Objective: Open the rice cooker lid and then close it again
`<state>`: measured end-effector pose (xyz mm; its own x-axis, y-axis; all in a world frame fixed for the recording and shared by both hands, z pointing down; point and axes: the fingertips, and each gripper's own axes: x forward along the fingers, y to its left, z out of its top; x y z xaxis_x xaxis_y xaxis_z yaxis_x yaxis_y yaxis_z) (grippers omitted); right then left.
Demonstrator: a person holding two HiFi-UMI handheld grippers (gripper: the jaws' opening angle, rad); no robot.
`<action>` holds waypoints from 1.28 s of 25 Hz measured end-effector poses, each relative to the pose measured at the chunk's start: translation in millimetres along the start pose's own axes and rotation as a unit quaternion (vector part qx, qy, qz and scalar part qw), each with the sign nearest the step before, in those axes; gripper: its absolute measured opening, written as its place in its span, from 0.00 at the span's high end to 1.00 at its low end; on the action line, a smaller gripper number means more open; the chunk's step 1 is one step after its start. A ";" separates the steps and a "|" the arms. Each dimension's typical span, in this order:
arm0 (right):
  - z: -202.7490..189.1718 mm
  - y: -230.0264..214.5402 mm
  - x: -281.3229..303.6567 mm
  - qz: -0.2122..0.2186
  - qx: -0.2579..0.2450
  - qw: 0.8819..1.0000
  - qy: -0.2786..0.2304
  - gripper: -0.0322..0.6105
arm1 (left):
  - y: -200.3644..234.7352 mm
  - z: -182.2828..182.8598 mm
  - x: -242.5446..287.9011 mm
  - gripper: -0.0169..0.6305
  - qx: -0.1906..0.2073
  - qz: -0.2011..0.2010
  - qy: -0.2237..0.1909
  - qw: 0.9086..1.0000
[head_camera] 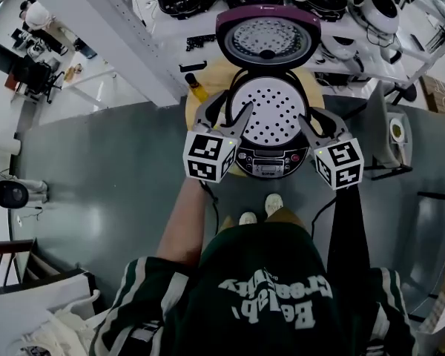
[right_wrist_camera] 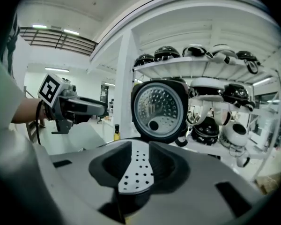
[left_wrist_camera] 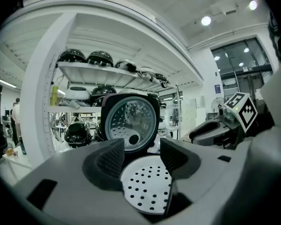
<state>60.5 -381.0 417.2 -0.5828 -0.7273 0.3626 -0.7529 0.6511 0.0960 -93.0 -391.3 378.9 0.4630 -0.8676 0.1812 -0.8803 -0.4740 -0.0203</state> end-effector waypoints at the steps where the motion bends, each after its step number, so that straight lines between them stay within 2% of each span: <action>1: 9.4 -8.9 1.7 0.002 -0.006 1.000 -0.008 0.76 | 2.4 7.5 4.0 0.60 0.002 0.005 -0.004 1.000; 7: 66.5 -57.5 20.7 0.018 -0.063 0.996 -0.057 0.67 | 25.1 53.3 26.3 0.60 0.026 0.044 -0.032 0.998; 14: 117.3 -103.3 41.0 0.032 -0.092 0.990 -0.099 0.58 | 54.1 98.1 51.2 0.59 0.050 0.081 -0.056 0.994; 17: 134.0 -117.8 48.0 0.038 -0.096 0.988 -0.114 0.54 | 62.5 107.8 62.1 0.57 0.050 0.080 -0.055 0.994; 21: 145.3 -132.9 60.4 0.054 -0.088 0.987 -0.121 0.47 | 68.3 119.7 76.8 0.53 0.031 0.066 -0.066 0.995; 32: 159.5 -134.8 90.3 0.110 -0.058 0.984 -0.126 0.44 | 90.1 135.7 110.6 0.46 0.006 0.053 -0.065 0.996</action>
<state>60.6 -569.0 289.2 -0.7964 -0.5869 0.1461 -0.5684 0.8088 0.1510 -107.1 -550.4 263.7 0.3776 -0.9247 0.0485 -0.9241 -0.3796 -0.0437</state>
